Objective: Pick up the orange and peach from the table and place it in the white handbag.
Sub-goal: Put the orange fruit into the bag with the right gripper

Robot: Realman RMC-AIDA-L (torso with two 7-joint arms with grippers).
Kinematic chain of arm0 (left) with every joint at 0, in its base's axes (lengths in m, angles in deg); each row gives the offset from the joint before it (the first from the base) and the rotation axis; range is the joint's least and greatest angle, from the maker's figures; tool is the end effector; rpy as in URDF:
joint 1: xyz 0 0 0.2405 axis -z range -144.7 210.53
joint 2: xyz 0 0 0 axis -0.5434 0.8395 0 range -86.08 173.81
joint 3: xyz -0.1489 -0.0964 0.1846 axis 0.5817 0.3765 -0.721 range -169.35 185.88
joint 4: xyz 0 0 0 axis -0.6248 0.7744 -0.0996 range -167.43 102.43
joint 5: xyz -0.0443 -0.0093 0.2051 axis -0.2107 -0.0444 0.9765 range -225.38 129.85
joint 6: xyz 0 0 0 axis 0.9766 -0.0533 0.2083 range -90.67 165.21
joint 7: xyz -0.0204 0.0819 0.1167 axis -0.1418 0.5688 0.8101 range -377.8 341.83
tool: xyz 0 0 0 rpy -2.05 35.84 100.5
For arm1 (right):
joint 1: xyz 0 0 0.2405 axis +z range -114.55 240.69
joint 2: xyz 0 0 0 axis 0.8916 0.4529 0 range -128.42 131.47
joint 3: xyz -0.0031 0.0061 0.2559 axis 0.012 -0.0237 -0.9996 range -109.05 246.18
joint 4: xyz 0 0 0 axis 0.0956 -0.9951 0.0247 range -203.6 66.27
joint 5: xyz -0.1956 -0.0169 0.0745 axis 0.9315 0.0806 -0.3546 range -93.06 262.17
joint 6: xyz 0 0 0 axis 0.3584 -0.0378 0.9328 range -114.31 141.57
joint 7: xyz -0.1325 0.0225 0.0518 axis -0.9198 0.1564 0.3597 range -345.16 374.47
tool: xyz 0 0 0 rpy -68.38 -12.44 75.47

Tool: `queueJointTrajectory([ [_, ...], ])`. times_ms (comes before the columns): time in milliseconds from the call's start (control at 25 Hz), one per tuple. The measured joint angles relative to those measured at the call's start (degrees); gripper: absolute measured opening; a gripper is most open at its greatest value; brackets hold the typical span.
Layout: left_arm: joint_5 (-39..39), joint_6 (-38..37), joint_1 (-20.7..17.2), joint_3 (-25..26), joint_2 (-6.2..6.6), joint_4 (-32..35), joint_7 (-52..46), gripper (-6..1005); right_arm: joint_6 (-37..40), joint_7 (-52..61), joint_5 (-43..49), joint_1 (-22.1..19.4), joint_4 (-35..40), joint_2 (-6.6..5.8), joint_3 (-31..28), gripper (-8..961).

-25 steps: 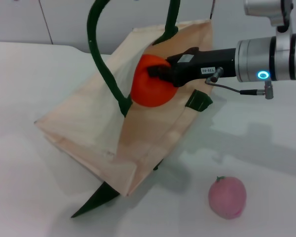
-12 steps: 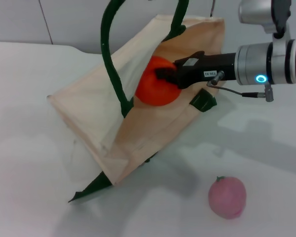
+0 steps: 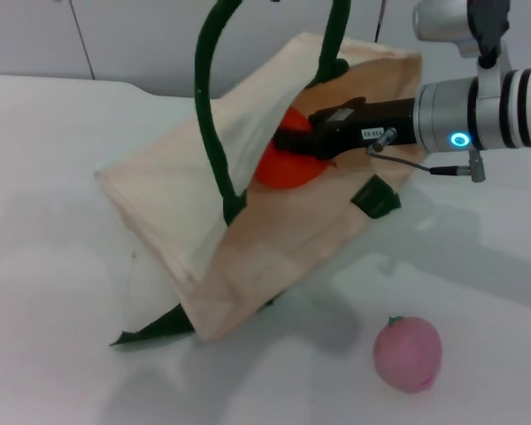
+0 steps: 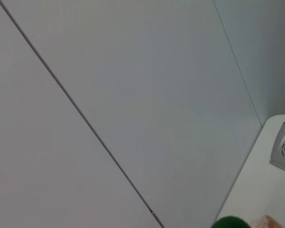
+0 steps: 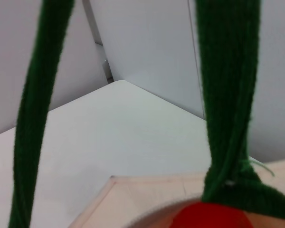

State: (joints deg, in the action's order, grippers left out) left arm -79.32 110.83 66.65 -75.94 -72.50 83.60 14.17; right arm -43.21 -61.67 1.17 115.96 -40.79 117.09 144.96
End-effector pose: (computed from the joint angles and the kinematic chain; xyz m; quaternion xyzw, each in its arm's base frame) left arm -0.0140 0.3495 0.0895 -0.9115 -0.0188 -0.0494 0.4078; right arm 0.1414 0.4313 -0.0619 -0.9469 0.2528 0.1427 0.1382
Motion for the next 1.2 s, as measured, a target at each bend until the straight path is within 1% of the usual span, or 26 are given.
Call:
queueJointTrajectory([
  [200,0.03,0.09,-0.11,0.2,0.0,0.0,0.0,118,-0.17,0.65,0.06,-0.27,-0.04,-0.14,-0.19,370],
  [400,0.14,0.18,-0.37,0.39,0.0,0.0,0.0,118,-0.43,1.1,0.07,-0.48,-0.08,-0.68,-0.53,624],
  [600,0.46,0.18,-0.58,0.48,0.0,-0.01,-0.08,118,-0.41,1.39,0.14,-0.58,-0.76,-1.13,-0.4,710],
  [760,0.55,0.15,-0.86,1.15,0.0,-0.01,-0.15,118,-0.78,2.31,0.58,-0.96,-1.53,-1.9,-0.32,779],
  [840,0.59,0.07,-1.3,1.4,0.0,-0.01,-0.19,118,-1.27,3.11,1.59,-1.22,-1.51,-1.98,-0.34,814],
  [1040,0.69,-0.06,-2.82,2.86,0.0,-0.08,-0.09,118,-4.1,6.47,5.06,-3.28,-0.29,-2.53,-0.92,814],
  [1120,0.74,-0.06,-3.43,3.29,0.01,-0.09,-0.05,118,-5.81,7.0,5.16,-5.09,1.13,-2.92,-1.91,815],
  [1200,0.75,-0.07,-3.92,3.66,0.03,-0.12,0.04,118,-8.38,7.98,5.34,-7.88,4.41,-3.53,-3.94,815],
])
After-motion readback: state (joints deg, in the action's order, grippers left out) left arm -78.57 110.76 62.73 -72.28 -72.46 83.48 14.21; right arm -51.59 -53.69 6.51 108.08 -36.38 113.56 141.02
